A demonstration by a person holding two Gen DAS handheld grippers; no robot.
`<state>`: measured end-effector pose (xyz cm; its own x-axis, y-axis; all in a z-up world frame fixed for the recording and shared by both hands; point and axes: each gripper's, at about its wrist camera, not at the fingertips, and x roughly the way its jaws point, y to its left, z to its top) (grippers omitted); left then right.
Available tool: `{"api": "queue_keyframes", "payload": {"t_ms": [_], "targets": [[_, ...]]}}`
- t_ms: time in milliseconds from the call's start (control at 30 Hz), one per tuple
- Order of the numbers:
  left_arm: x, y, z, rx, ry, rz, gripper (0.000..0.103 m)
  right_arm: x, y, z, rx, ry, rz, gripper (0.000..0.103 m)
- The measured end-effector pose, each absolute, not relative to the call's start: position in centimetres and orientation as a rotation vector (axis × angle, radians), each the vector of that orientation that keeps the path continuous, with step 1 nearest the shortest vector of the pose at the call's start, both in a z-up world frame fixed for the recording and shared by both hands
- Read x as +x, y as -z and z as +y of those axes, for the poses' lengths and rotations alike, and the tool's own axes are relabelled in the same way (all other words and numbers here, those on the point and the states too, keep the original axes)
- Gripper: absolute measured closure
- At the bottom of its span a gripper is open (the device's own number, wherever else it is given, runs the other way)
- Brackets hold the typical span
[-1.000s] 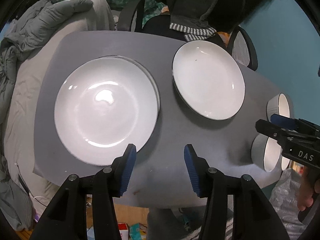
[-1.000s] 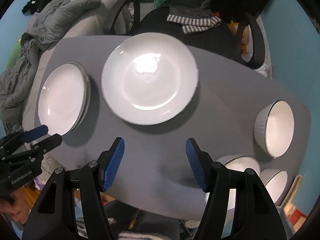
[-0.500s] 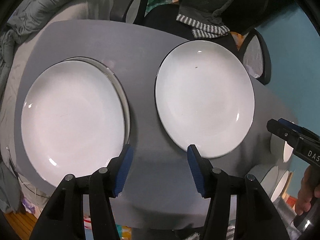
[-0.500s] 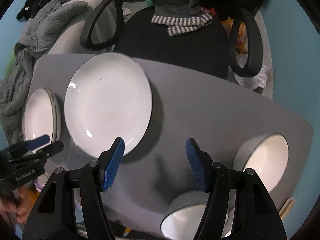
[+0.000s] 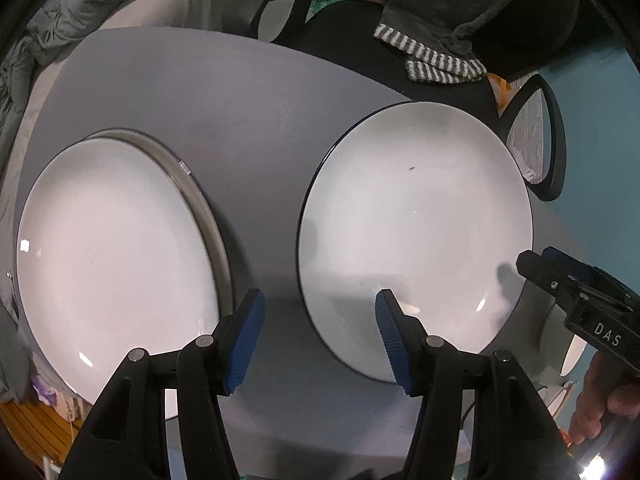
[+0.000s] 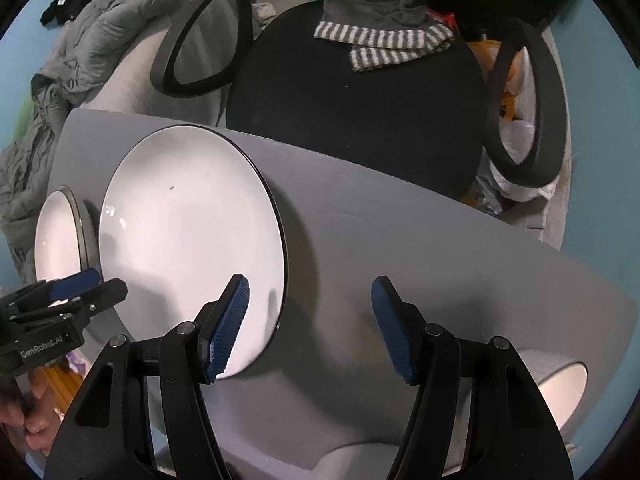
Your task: Organize plates and bowls
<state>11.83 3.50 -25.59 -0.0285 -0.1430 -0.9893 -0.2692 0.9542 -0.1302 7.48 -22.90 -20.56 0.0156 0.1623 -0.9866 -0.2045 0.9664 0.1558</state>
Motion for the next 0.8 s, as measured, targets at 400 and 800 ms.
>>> {"api": "queue_keyframes", "payload": {"t_ms": [400,800], "targets": [[13.3,26.3,4.0,-0.352,-0.119,1.609,0.044,8.4,22.1,-21.9,-0.018,-0.327,1.549,0.039],[14.5,27.3,3.6,-0.334,-0.071,1.605,0.059,9.0,22.6,-21.2,-0.066,-0.360,1.555,0.066]]}}
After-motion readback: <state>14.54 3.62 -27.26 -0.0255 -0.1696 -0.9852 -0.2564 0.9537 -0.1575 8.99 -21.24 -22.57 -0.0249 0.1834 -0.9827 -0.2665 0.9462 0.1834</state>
